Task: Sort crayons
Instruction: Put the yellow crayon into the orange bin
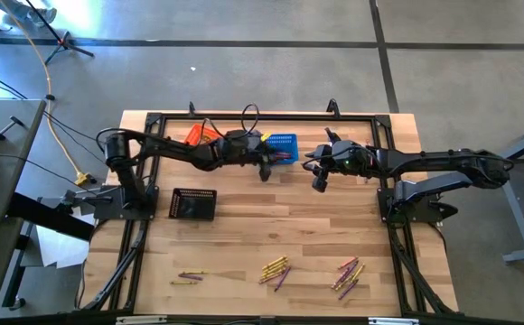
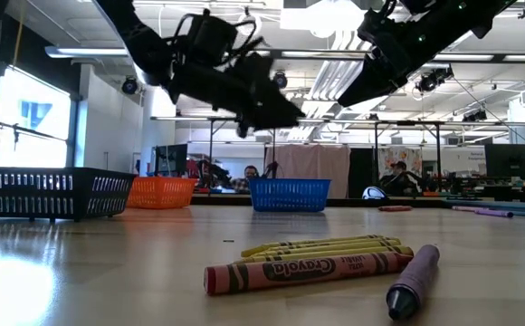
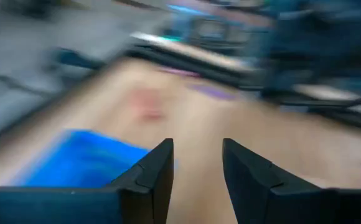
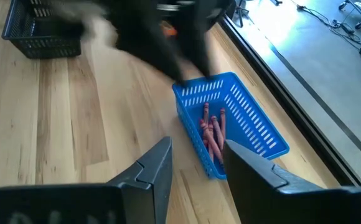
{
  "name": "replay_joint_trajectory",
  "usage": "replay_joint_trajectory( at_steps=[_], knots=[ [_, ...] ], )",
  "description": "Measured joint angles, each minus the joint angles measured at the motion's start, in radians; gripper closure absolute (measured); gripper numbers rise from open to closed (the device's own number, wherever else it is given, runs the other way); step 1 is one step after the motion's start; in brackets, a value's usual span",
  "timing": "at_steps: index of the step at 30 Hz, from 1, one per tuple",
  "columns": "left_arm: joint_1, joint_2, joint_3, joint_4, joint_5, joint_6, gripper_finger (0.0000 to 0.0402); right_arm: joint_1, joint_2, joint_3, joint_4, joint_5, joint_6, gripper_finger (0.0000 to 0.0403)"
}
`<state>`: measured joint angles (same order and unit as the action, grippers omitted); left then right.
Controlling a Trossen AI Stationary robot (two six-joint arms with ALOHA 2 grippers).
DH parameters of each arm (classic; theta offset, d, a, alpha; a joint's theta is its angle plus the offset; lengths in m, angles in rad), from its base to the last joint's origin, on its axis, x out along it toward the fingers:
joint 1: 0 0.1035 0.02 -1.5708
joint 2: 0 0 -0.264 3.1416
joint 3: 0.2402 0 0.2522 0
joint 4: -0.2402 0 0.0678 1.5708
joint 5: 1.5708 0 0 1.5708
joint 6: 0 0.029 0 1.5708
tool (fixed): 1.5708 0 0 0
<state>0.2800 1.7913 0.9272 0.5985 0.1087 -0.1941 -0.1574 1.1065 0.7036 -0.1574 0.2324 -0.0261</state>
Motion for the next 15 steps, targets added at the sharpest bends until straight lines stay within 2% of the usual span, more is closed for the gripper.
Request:
replay_joint_trajectory(
  at_steps=[4,7,15],
  knots=[
    [-0.016,-0.050,0.000,-0.039,0.343,-0.163,0.0286,0.000,0.000,0.000,0.000,0.000,-0.028,0.0275],
    [-0.060,-0.082,0.002,-0.136,0.502,-0.280,0.0293,0.000,0.000,0.000,0.000,0.000,-0.034,0.0275],
    [-0.327,-0.091,0.000,-0.536,0.517,-0.521,0.0305,0.000,0.000,0.000,0.000,0.000,-0.067,0.0275]
  ],
)
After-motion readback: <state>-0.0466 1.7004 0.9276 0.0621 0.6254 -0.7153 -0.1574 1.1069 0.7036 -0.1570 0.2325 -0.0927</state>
